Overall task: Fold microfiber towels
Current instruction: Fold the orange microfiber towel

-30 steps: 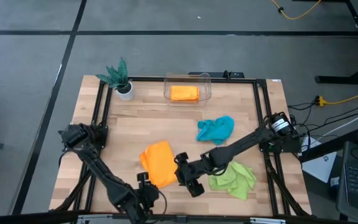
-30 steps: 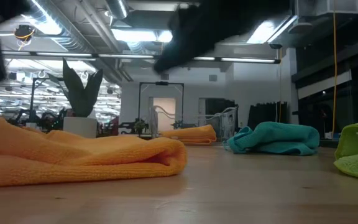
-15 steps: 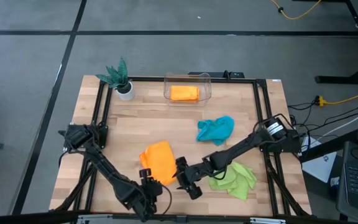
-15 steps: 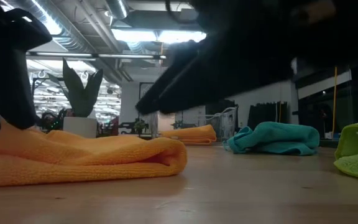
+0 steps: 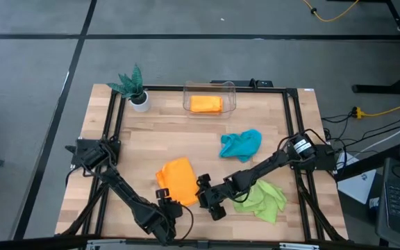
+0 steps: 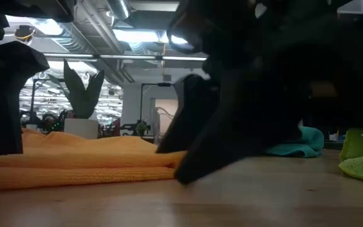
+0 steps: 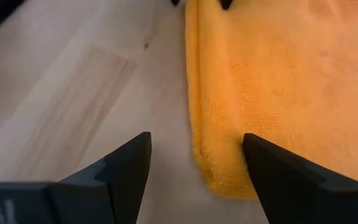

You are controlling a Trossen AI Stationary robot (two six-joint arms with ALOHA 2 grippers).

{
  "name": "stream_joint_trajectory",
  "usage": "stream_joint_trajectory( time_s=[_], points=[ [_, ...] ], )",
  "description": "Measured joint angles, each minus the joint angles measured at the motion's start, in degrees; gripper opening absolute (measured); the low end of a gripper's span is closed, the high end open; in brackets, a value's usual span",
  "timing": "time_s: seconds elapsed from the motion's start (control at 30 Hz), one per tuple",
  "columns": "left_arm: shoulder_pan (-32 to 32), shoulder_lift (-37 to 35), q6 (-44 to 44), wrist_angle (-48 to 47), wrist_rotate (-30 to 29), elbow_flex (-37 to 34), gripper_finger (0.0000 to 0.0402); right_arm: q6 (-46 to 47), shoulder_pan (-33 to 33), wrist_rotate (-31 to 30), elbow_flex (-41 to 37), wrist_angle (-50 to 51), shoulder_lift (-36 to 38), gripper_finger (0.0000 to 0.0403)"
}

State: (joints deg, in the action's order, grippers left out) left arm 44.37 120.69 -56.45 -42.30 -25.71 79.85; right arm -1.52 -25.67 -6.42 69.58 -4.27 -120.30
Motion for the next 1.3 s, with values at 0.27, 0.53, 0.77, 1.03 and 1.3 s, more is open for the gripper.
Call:
stream_joint_trajectory(
  time_s=[0.27, 0.53, 0.77, 1.03, 1.3],
  points=[
    [0.4, 0.1, -0.2, 0.6, -0.1, -0.6, 0.0162, 3.3, -0.2, -2.9, 0.3, -1.5, -3.2, 0.0229],
    [0.4, 0.1, -0.2, 0.7, -0.5, -1.1, 0.0034, 9.0, -0.2, -4.7, 0.2, -1.6, -3.6, 0.0104],
    [1.3, -0.1, 1.9, -1.0, 1.4, 1.2, 0.0003, 16.9, -0.2, -1.9, 0.0, -0.2, -1.6, 0.0014],
    [2.2, -3.8, 8.4, -1.4, 4.2, 9.2, 0.0001, 25.8, -3.0, 8.8, -0.1, 4.1, 7.7, 0.0007],
    [2.4, -4.0, 15.1, -3.2, 4.4, 13.7, 0.0, 28.0, -5.2, 10.0, -0.2, 4.0, 11.4, 0.0007]
  ],
)
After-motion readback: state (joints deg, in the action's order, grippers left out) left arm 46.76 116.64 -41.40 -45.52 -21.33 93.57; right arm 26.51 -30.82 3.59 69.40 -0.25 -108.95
